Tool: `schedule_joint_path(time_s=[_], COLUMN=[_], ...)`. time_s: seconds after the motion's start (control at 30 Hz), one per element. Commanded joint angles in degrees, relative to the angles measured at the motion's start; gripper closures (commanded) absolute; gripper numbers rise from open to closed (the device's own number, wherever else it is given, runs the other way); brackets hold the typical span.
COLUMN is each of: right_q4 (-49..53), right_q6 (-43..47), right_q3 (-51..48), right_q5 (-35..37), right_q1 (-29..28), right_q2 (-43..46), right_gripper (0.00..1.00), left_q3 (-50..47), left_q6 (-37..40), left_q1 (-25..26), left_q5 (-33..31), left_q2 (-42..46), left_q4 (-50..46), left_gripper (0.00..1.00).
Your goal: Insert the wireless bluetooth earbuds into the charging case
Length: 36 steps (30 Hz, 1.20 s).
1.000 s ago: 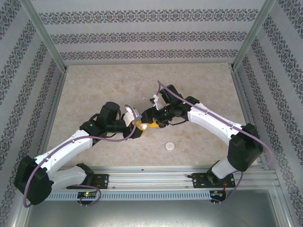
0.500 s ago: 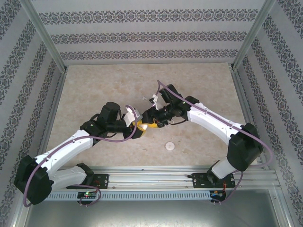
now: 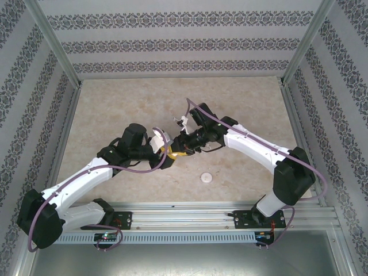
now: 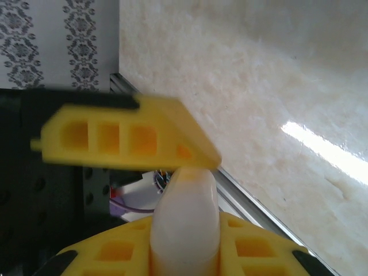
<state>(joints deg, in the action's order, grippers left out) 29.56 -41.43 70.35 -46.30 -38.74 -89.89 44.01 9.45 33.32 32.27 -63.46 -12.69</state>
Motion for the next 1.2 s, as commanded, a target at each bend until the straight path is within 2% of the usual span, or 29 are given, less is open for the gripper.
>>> schedule_joint_path(time_s=[0.0, 0.1, 0.3, 0.37, 0.47, 0.63, 0.77, 0.9, 1.17], right_q4=[-6.5, -15.0, -30.5, -34.0, -38.6, -45.7, -47.3, -49.6, -52.8], right_q6=[-3.2, -8.3, -15.1, -16.3, -18.1, -21.4, -21.4, -22.6, -24.6], right_q3=[-2.9, -7.8, -14.2, -14.9, -15.4, -15.0, -14.2, -14.2, -14.1], right_q5=[1.6, 3.2, 4.6, 4.8, 3.9, 0.4, -0.1, -0.2, -0.7], right_q1=[2.4, 5.8, 10.6, 11.1, 11.5, 11.0, 10.0, 9.4, 8.9], right_q2=[4.2, 8.2, 15.1, 16.5, 17.5, 17.0, 16.8, 16.3, 15.0], right_gripper=[0.82, 0.82, 0.82, 0.82, 0.81, 0.8, 0.8, 0.8, 0.8], left_q3=[3.5, 7.0, 11.2, 11.0, 9.4, 8.1, 6.4, 5.7, 6.1], left_q6=[-3.6, -10.6, -30.4, -36.6, -45.1, -57.1, -64.2, -70.0, -73.4], left_q1=[0.3, -1.1, -8.3, -8.7, -8.8, -8.8, -8.9, -9.1, -9.2], left_q5=[-4.0, -5.8, 2.2, 0.5, 1.7, 8.2, 10.7, 12.9, 15.2], left_q2=[2.7, 3.6, 1.2, 0.9, 0.7, -1.5, -2.6, -4.3, -5.9], left_q4=[-0.6, -2.8, -1.5, 0.0, 6.5, 18.2, 27.8, 35.2, 39.4], left_gripper=[0.28, 0.21, 0.2, 0.2, 0.21, 0.3, 0.36, 0.47, 0.58])
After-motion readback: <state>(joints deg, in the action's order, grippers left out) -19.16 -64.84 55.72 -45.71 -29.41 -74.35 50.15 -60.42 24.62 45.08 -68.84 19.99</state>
